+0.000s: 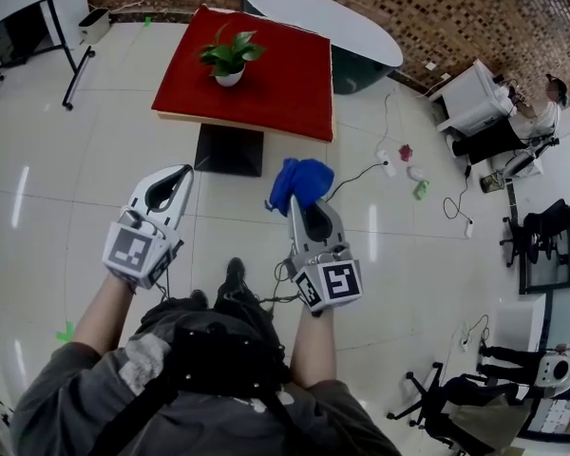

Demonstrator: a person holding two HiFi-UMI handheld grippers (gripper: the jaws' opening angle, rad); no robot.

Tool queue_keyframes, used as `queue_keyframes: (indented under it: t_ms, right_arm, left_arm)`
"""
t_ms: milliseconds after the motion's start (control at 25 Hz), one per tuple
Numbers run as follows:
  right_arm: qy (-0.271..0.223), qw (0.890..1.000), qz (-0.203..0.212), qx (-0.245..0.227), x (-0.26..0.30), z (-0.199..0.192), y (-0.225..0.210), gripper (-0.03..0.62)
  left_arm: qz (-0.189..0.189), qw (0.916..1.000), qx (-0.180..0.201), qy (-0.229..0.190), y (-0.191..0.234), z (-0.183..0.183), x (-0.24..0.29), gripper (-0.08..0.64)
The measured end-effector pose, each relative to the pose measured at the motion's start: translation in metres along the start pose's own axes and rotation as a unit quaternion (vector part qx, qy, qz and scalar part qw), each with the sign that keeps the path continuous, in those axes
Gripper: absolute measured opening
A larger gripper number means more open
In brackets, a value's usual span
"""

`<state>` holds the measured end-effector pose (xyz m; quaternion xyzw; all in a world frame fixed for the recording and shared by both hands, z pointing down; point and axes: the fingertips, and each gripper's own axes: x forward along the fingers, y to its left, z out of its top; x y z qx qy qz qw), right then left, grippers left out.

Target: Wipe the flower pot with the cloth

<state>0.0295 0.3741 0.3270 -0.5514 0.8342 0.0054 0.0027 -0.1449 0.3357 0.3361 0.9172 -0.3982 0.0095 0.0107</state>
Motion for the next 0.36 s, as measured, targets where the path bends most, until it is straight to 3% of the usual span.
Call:
queue_keyframes:
  t_ms: [360]
  right_arm:
    - [0.008,1.0,0.0,-0.003,-0.015,-0.002,0.018,0.061]
  left_arm:
    - [0.003,0.9996,0.025,0.015,-0.007,-0.008,-0.024,0.012]
